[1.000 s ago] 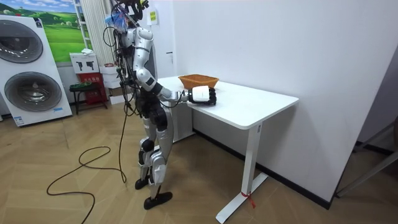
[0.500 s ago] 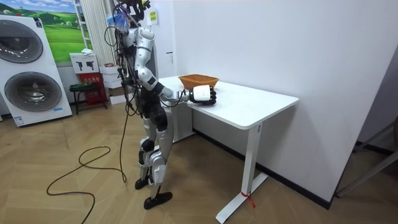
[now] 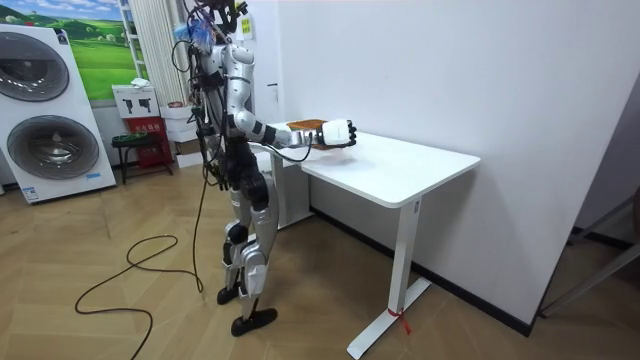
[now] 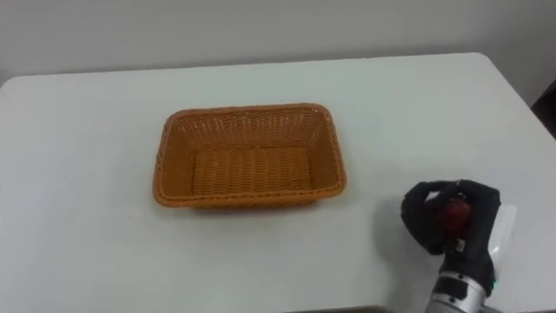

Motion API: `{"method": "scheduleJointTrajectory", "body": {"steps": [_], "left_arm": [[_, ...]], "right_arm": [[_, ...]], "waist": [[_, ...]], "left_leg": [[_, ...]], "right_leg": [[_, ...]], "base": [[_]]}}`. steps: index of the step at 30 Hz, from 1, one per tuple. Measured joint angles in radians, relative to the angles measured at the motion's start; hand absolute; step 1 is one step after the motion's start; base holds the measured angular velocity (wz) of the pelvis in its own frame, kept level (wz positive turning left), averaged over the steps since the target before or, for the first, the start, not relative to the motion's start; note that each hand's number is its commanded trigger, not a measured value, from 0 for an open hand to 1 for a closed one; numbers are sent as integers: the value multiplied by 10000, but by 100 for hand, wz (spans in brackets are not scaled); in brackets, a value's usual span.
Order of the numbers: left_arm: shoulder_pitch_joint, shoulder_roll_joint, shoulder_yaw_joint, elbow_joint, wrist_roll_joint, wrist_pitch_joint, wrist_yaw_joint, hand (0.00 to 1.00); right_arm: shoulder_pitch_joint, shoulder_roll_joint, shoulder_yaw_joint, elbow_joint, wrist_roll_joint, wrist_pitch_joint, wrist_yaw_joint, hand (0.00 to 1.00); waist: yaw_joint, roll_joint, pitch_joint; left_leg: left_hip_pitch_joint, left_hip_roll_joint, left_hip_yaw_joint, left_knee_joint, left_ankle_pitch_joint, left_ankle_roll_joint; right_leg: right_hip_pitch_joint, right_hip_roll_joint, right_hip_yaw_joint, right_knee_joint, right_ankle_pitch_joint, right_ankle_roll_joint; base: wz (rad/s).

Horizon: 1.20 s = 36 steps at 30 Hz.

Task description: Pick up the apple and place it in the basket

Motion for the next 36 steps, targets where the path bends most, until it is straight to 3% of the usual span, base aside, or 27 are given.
{"method": "scheduleJointTrajectory", "body": {"steps": [3,4,6,10,18,19,20,24,25,26,27,28,29,30,31,32,36], "left_arm": [[23,2,171,43,88,89,-52,0],[17,17,309,43,99,167,-52,0],[54,40,309,39,107,255,-52,0],[46,46,299,-15,385,259,-86,0],[-18,46,291,-240,1089,646,-290,0],[-18,46,292,-225,1169,691,-355,0],[-16,34,292,-216,1181,733,-458,0],[-9,36,225,-200,1178,862,-650,0],[-19,41,93,-230,1188,892,-646,0],[-74,83,116,-316,1423,864,-624,0],[-79,124,236,-309,1586,851,-607,0],[-25,120,429,-175,1934,880,-588,0],[-46,97,395,-120,2129,914,-602,0],[-90,75,297,-71,2162,919,-609,0],[-156,54,118,-117,2144,907,-615,0],[-179,46,36,-200,2144,925,-608,0],[-155,47,-104,-280,2129,1159,-585,0]], "right_arm": [[-301,-119,-19,-741,185,344,9,100],[-469,-175,-19,-1155,391,346,8,100],[-798,-281,-48,-1378,705,346,7,100],[-1465,-544,-52,-1435,1242,357,32,100],[-1741,-557,-9,-2057,1122,702,586,100],[-1740,-554,-7,-2195,1117,811,796,100],[-1736,-537,-5,-2343,969,891,967,100],[-1736,-537,285,-2931,348,998,1287,100],[-1742,-527,467,-2993,257,998,1435,100],[-1748,-469,671,-2994,166,1019,1665,100],[-1811,-463,836,-3037,112,1027,1788,100],[-1918,-566,1193,-3070,-64,1000,1908,100],[-1870,-607,1409,-3050,-91,1009,1934,100],[-1851,-607,1434,-3049,-105,1019,1965,100],[-1866,-602,1507,-3049,-113,1038,1998,100],[-1862,-587,1593,-3050,-112,1061,2086,100],[-1863,-503,1772,-3050,-107,1091,2603,100]], "waist": [[110,-123,-29],[157,-192,11],[171,-313,-31],[272,-410,-31],[332,-268,-2],[360,-246,-2],[441,-170,58],[542,-215,38],[521,-164,60],[643,-102,64],[735,-171,60],[768,-277,25],[455,-279,18],[419,-265,12],[443,-258,13],[470,-247,15],[763,-243,14]], "left_leg": [[-165,-1,-63,-2,10,-7],[-198,5,-91,-2,15,-15],[-206,3,-171,-4,16,-17],[-146,-7,-329,-25,16,-17],[-116,4,-592,-59,16,-17],[-73,20,-711,-62,17,-17],[48,72,-1010,-114,27,-29],[58,80,-1295,-154,58,-74],[223,237,-1888,-284,125,-49],[275,447,-2773,-316,141,-52],[214,524,-3005,-303,136,-62],[123,659,-2981,-260,51,-235],[110,748,-2529,-233,37,-491],[145,756,-2152,-255,53,-516],[202,806,-1488,-316,97,-557],[241,823,-1164,-323,132,-554],[356,678,-1135,-455,139,-544]], "right_leg": [[-93,-11,-228,11,0,0],[-115,-10,-303,0,0,0],[-84,-5,-343,-45,0,0],[-25,2,-412,-58,1,1],[-1,9,-803,-14,1,2],[-6,29,-808,59,-1,1],[-69,73,-810,337,-4,1],[-58,85,-934,477,-4,0],[-382,131,-1094,1098,-64,-30],[-906,509,-599,1017,-251,-208],[-1204,682,-216,407,-18,-423],[-1491,849,-305,-104,1184,-791],[-1338,852,-435,-70,1278,-790],[-1264,848,-508,-68,1277,-790],[-1167,841,-422,-95,1275,-789],[-1132,858,-251,-97,1263,-773],[-1122,865,-269,-97,1228,-718]], "base": [[8],[6],[10],[9],[4],[-8],[-6],[-1],[-13],[-31],[-53],[-5],[21],[48],[27],[21],[-3]]}}
